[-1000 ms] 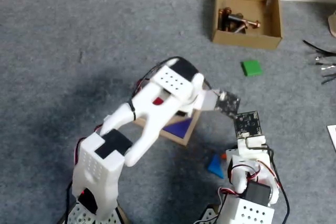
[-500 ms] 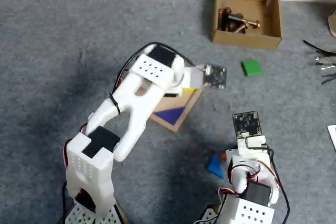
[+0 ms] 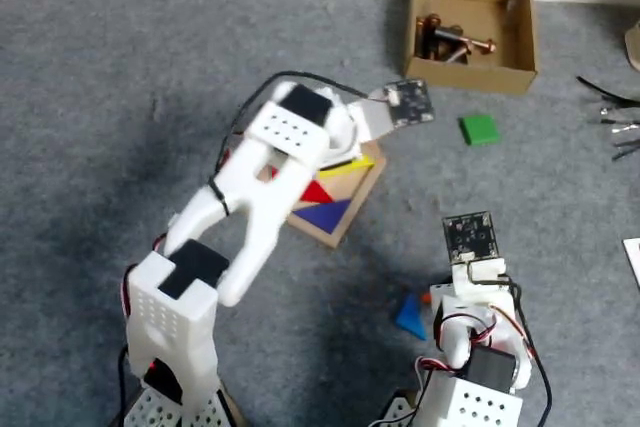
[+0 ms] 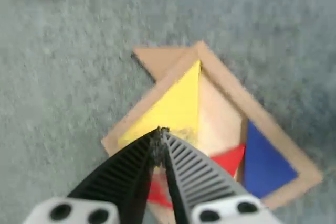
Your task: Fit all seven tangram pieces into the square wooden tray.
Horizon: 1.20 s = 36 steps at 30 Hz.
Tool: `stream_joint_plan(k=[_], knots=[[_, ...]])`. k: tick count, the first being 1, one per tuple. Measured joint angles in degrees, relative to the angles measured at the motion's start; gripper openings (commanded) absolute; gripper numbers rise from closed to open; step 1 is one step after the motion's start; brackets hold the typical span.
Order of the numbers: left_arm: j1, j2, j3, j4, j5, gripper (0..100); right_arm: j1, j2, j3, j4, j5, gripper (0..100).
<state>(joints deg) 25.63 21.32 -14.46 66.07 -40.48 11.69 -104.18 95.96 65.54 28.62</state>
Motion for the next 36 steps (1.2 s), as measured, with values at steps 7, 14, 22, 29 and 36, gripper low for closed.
stream_joint_plan(k=[7,14,22,29,36], knots=[[1.7,0.0,0.0,-2.6,4.2,0,0.0,0.0,0.0,0.0,0.0,20.3],[1.7,0.0,0.0,6.7,4.2,1,0.0,0.0,0.0,0.0,0.0,20.3],[-0.7,0.0,0.0,17.1,-12.2,1,0.0,0.0,0.0,0.0,0.0,20.3],[-1.8,0.0,0.0,23.4,-28.2,1,0.0,0.0,0.0,0.0,0.0,20.3],[-9.7,0.0,0.0,24.1,-28.7,1,0.0,0.0,0.0,0.0,0.0,20.3]])
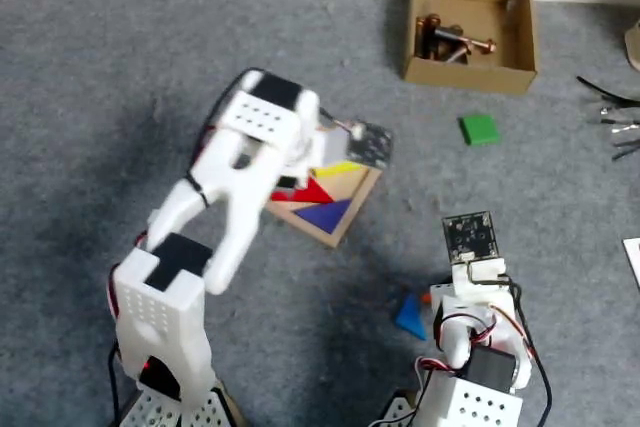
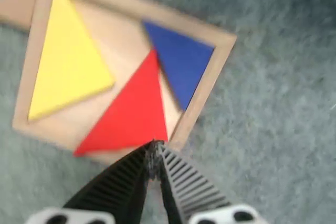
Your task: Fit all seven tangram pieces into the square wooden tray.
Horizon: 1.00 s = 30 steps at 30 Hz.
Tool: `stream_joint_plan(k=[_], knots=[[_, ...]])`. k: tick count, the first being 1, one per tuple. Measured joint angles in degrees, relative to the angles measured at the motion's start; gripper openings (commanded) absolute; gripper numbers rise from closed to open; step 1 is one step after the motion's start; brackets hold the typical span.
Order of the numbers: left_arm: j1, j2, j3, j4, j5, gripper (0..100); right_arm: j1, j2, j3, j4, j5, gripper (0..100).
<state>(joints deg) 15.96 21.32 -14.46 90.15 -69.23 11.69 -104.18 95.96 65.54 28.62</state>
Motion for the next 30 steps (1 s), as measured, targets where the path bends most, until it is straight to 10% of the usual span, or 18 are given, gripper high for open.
stream_joint_plan(k=[12,30], knots=[[-7.6,0.0,0.9,-5.0,0.7,13,0.0,0.0,0.0,0.0,0.0,20.3],[-9.0,-1.2,22.0,-34.6,-4.4,12,0.0,0.0,0.0,0.0,0.0,20.3]])
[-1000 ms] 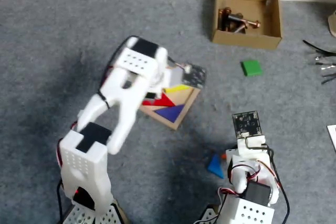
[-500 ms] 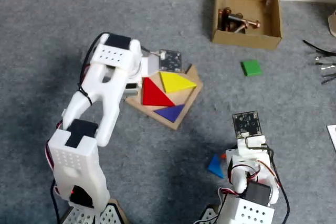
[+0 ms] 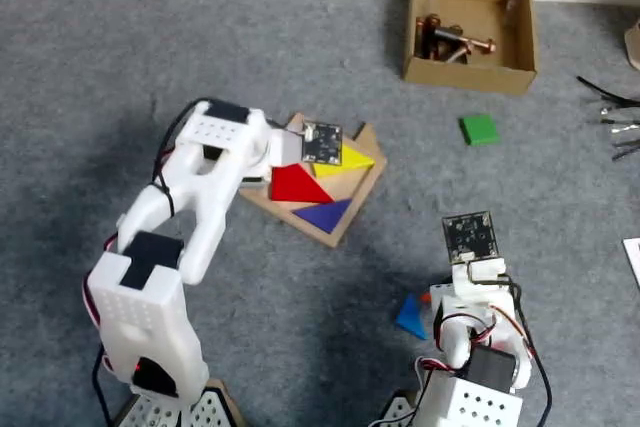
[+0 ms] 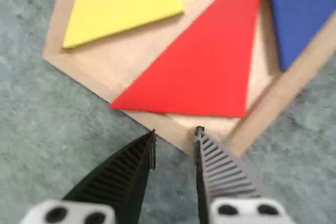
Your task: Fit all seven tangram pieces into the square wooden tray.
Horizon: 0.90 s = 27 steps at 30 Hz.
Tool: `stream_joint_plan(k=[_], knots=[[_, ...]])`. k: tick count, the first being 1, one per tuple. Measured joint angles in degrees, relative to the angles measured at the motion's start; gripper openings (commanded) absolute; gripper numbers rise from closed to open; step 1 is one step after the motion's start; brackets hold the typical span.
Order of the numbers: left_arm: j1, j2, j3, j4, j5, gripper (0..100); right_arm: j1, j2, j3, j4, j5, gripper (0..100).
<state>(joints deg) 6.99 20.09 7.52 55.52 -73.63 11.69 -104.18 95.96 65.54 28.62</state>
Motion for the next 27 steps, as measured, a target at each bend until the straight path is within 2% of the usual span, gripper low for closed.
stream_joint_plan(k=[6,12,20,27], knots=[[0.3,-1.3,3.2,-2.2,0.1,12,0.0,0.0,0.0,0.0,0.0,20.3],[1.9,-1.8,4.0,-2.1,7.6,12,0.0,0.0,0.0,0.0,0.0,20.3],[8.5,-1.5,4.5,9.5,9.9,12,0.0,0.0,0.0,0.0,0.0,20.3],[11.8,-1.5,4.7,11.6,12.2,12,0.0,0.0,0.0,0.0,0.0,20.3]])
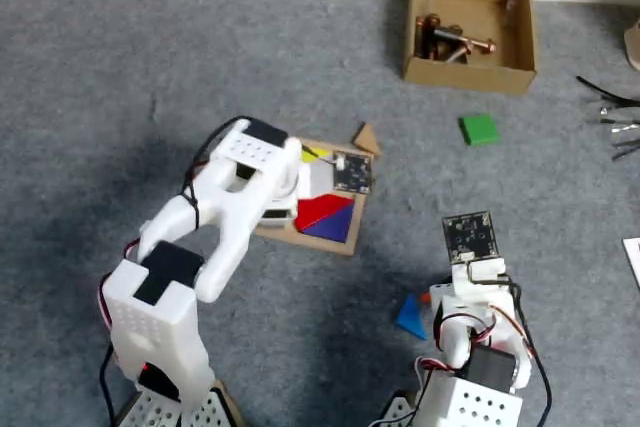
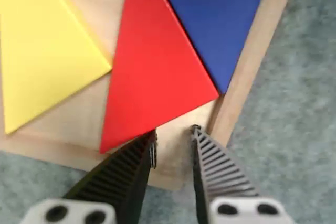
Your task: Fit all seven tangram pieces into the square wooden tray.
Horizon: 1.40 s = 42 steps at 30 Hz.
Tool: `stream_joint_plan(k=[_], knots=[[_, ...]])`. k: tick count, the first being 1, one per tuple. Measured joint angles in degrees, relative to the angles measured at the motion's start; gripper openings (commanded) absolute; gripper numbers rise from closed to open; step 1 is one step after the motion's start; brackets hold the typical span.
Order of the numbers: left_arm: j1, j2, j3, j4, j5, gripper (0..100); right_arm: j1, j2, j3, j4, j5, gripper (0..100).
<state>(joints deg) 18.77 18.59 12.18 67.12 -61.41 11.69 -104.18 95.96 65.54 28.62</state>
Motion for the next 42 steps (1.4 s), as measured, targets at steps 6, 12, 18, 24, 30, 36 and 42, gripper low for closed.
stream_joint_plan(k=[6,12,18,24,30,36,42], knots=[[2.1,0.0,0.1,0.4,1.4,12,0.0,0.0,0.0,0.0,0.0,20.3],[4.5,-1.1,-1.0,8.6,-4.3,10,0.0,0.0,0.0,0.0,0.0,20.3],[5.6,-9.7,-0.9,13.0,-4.7,7,0.0,0.0,0.0,0.0,0.0,20.3],[5.5,-13.7,-0.9,12.1,-4.7,17,0.0,0.0,0.0,0.0,0.0,20.3],[5.5,-13.8,4.7,2.5,-4.7,21,0.0,0.0,0.0,0.0,0.0,20.3],[3.5,-13.8,9.7,-6.5,-4.7,21,0.0,0.0,0.0,0.0,0.0,20.3],[1.5,-13.8,10.1,-10.2,-4.7,21,0.0,0.0,0.0,0.0,0.0,20.3]])
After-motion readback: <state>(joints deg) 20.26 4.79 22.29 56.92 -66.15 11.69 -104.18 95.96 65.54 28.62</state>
